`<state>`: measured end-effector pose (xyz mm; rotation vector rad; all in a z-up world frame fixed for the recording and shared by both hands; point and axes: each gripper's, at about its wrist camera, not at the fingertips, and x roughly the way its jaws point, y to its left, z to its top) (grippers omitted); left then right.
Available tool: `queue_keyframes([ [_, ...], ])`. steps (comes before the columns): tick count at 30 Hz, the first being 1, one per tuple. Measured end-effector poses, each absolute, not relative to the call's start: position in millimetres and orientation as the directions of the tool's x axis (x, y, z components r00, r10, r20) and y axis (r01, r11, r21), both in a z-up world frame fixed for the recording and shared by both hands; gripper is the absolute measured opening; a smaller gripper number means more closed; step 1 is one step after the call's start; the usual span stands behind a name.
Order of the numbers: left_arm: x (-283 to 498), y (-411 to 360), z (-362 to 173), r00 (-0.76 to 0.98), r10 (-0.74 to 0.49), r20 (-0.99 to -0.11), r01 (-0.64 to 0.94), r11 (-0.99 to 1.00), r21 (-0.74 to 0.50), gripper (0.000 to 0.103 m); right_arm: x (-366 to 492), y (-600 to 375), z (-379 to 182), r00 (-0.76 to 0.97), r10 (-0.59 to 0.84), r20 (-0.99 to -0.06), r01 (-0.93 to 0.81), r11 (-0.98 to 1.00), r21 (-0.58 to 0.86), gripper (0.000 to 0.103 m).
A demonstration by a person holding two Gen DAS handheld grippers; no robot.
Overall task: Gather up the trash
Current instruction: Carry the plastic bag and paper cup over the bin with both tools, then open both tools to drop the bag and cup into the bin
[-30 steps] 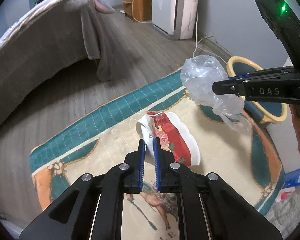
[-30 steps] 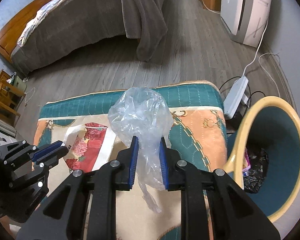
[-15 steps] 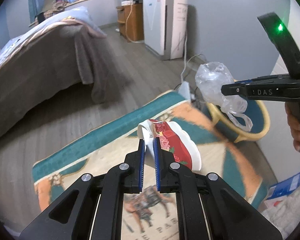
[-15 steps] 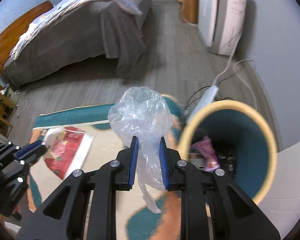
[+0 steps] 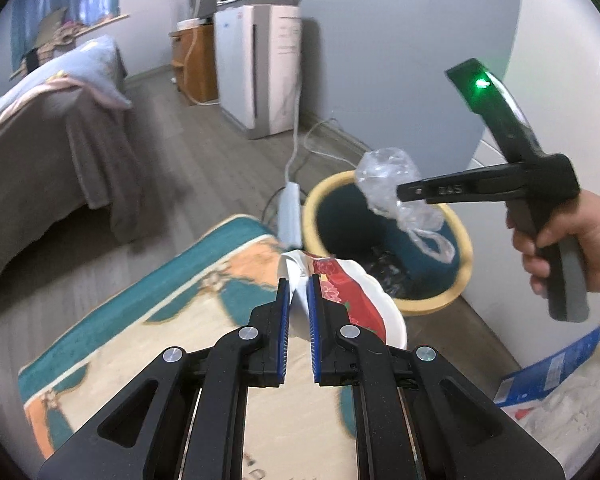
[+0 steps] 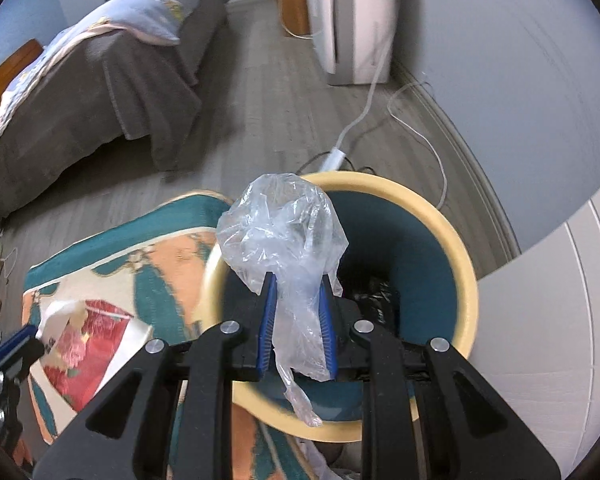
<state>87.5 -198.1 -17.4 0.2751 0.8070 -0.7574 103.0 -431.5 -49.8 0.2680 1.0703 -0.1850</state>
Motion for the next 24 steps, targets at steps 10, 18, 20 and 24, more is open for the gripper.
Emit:
queue_keyframes([
  [10,81,-259,-34,0.431,-0.489,-0.758,0.731,0.682,-0.024,0.010,93,-471,-79,0.390,-0.041,-0.920,0.399,0.908,0.129,0.020],
  [18,84,-304,-59,0.425,-0.415,-0.804,0.747,0.662,0.054,0.010,91,-483,-90,0.374,-0.031,-0.927,0.424,0.894,0.141,0.020],
  [20,87,-309,-64,0.432,-0.400,-0.808,0.744,0.665,0.068,0.010,91,-485,-93,0.372,-0.019,-0.928,0.429,0.890,0.153,0.020],
  [24,93,-319,-74,0.439,-0.370,-0.819,0.728,0.680,0.083,0.010,93,-486,-98,0.375,-0.012,-0.927,0.434,0.885,0.165,0.020],
])
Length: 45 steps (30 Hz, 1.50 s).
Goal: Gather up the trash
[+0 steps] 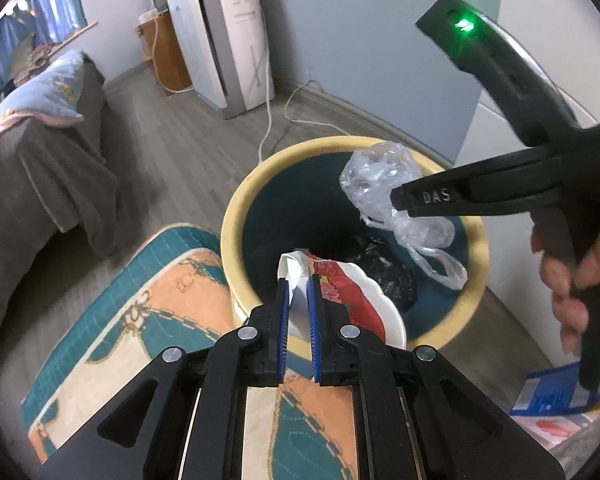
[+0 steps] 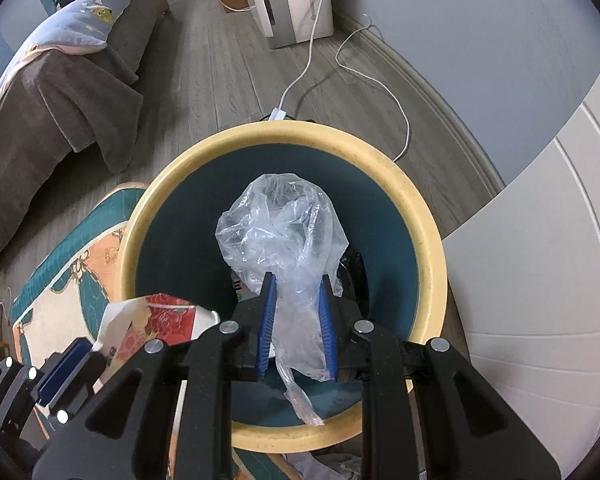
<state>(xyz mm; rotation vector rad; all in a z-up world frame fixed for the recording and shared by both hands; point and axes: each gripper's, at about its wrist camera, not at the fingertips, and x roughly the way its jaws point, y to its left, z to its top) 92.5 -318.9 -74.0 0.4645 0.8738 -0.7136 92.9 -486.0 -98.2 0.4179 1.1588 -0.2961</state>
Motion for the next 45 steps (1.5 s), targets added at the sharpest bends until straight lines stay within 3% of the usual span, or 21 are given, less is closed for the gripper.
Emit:
queue_keyframes([
  [4,94,-319,-81,0.429,-0.365,-0.826,0.724,0.686,0.073,0.013,96,-485,-101,0.385,-0.014,-0.923,0.421,0.892,0.162,0.024],
  [6,93,-318,-83,0.429,-0.365,-0.826,0.722,0.688,0.071,0.018,98,-485,-101,0.388,-0.029,-0.921,0.423,0.893,0.150,0.030],
  [7,92,-317,-84,0.428,-0.365,-0.827,0.721,0.689,0.069,0.019,99,-486,-102,0.388,-0.040,-0.921,0.429,0.892,0.142,0.038],
  [13,90,-310,-85,0.436,-0.374,-0.818,0.715,0.696,0.062,0.053,101,-488,-101,0.396,-0.085,-0.914,0.451,0.886,0.113,0.068],
  [17,89,-302,-81,0.456,-0.382,-0.804,0.692,0.721,0.049,0.084,98,-490,-96,0.400,-0.101,-0.911,0.458,0.883,0.103,0.084],
  [20,88,-293,-75,0.475,-0.378,-0.795,0.663,0.747,0.041,0.093,92,-492,-85,0.430,-0.091,-0.898,0.458,0.879,0.131,0.096],
  [30,80,-261,-28,0.505,-0.312,-0.805,0.562,0.826,0.032,0.098,40,-467,-19,0.495,-0.136,-0.858,0.418,0.903,0.097,0.097],
  [36,62,-239,11,0.547,-0.358,-0.757,0.554,0.833,0.006,0.098,4,-455,0,0.510,-0.157,-0.846,0.423,0.902,0.088,0.097],
  [40,54,-231,15,0.534,-0.310,-0.787,0.522,0.853,0.018,0.098,-15,-450,6,0.518,-0.187,-0.834,0.421,0.905,0.058,0.097],
  [45,42,-219,17,0.492,-0.407,-0.770,0.567,0.820,-0.070,0.098,-25,-446,6,0.525,-0.212,-0.824,0.409,0.912,0.027,0.097],
])
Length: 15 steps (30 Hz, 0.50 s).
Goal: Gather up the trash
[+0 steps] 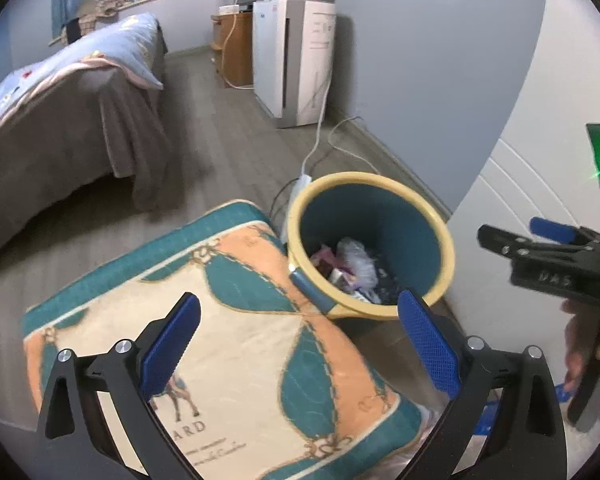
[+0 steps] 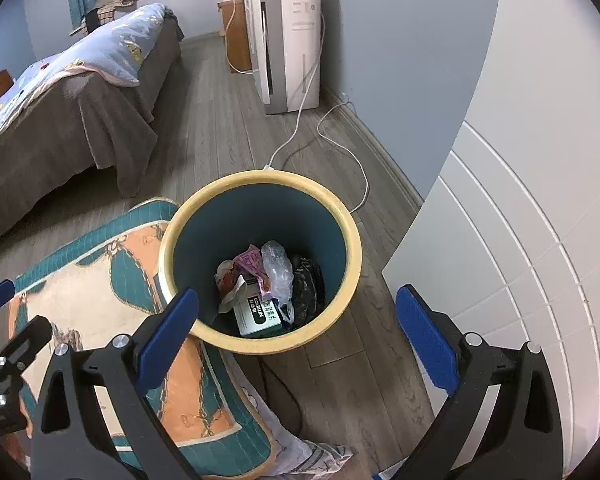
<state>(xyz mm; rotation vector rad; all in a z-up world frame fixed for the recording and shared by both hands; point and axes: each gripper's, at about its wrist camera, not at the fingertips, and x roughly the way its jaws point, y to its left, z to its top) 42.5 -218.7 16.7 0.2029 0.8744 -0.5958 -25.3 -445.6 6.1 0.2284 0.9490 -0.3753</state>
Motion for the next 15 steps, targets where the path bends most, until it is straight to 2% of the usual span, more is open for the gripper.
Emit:
queue_keyframes([
  [8,44,-235,13,0.554,-0.432,-0.711,0.656,0.753,0.054,0.098,-26,-447,6,0.534,-0.229,-0.814,0.431,0.902,0.029,0.097],
  [12,54,-235,5,0.541,-0.410,-0.734,0.627,0.779,0.027,0.098,-27,-446,8,0.549,-0.233,-0.803,0.426,0.904,0.029,0.097],
  [15,58,-235,1,0.551,-0.379,-0.744,0.611,0.790,0.050,0.098,-27,-444,8,0.553,-0.234,-0.800,0.421,0.907,0.026,0.097],
])
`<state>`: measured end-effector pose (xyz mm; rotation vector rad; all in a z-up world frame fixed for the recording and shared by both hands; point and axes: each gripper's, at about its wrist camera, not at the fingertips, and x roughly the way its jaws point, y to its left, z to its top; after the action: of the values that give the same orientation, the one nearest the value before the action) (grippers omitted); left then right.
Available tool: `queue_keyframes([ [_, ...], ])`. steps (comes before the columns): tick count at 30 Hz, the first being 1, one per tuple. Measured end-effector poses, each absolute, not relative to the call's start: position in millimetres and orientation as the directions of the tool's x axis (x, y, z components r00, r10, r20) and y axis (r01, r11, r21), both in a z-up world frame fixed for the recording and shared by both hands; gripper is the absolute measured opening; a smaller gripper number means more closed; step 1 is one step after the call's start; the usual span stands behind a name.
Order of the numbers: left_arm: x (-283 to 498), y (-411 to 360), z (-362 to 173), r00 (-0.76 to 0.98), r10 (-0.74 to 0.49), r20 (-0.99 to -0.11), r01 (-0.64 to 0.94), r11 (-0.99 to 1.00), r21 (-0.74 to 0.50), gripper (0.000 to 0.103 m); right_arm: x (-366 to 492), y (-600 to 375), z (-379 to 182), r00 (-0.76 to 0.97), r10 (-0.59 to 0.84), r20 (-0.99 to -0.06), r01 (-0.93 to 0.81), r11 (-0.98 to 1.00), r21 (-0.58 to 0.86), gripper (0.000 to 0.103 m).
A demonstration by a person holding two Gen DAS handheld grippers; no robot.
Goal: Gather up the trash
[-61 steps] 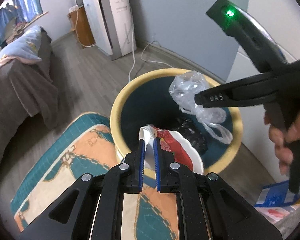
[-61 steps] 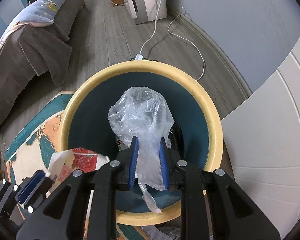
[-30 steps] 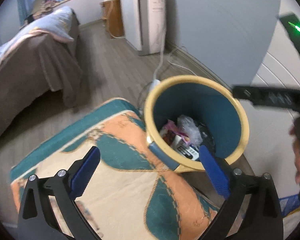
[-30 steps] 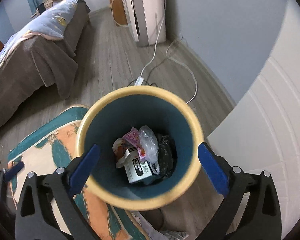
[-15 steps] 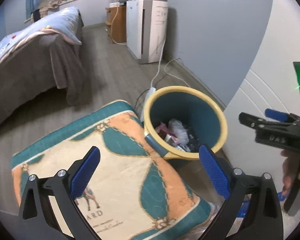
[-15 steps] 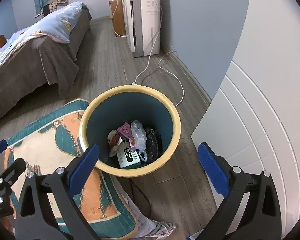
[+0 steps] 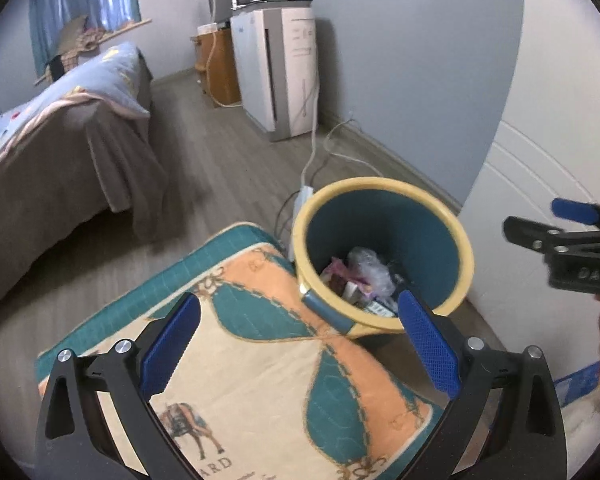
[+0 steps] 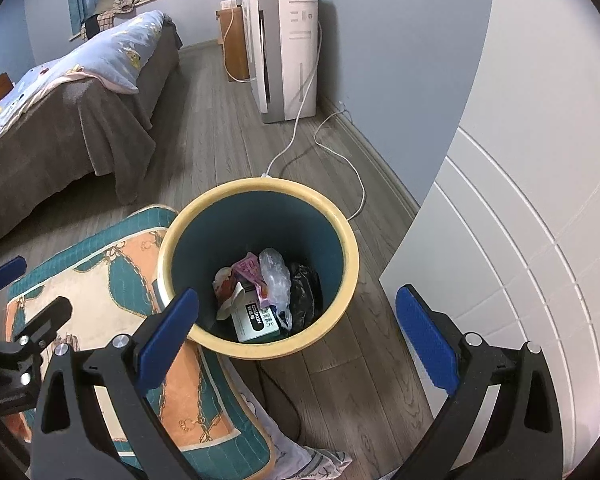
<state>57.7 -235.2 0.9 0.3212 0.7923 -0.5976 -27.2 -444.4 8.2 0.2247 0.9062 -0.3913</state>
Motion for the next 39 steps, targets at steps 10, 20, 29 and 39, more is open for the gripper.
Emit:
queue_keyframes([
  [10,59,-228,5,0.557,-0.382,-0.737,0.596,0.803,0.033,0.098,-26,-439,9,0.552,-0.244,-0.798,0.406,0.914,0.001,0.097],
  [20,55,-230,6,0.569,-0.377,-0.731,0.601,0.797,0.057,0.098,-26,-438,9,0.545,-0.255,-0.798,0.413,0.911,-0.008,0.097],
  [29,53,-231,6,0.572,-0.377,-0.728,0.605,0.794,0.063,0.098,-26,-438,9,0.542,-0.259,-0.799,0.418,0.909,-0.012,0.097],
  [39,52,-230,8,0.580,-0.373,-0.724,0.607,0.791,0.078,0.098,-26,-435,8,0.539,-0.264,-0.800,0.415,0.910,-0.022,0.097],
])
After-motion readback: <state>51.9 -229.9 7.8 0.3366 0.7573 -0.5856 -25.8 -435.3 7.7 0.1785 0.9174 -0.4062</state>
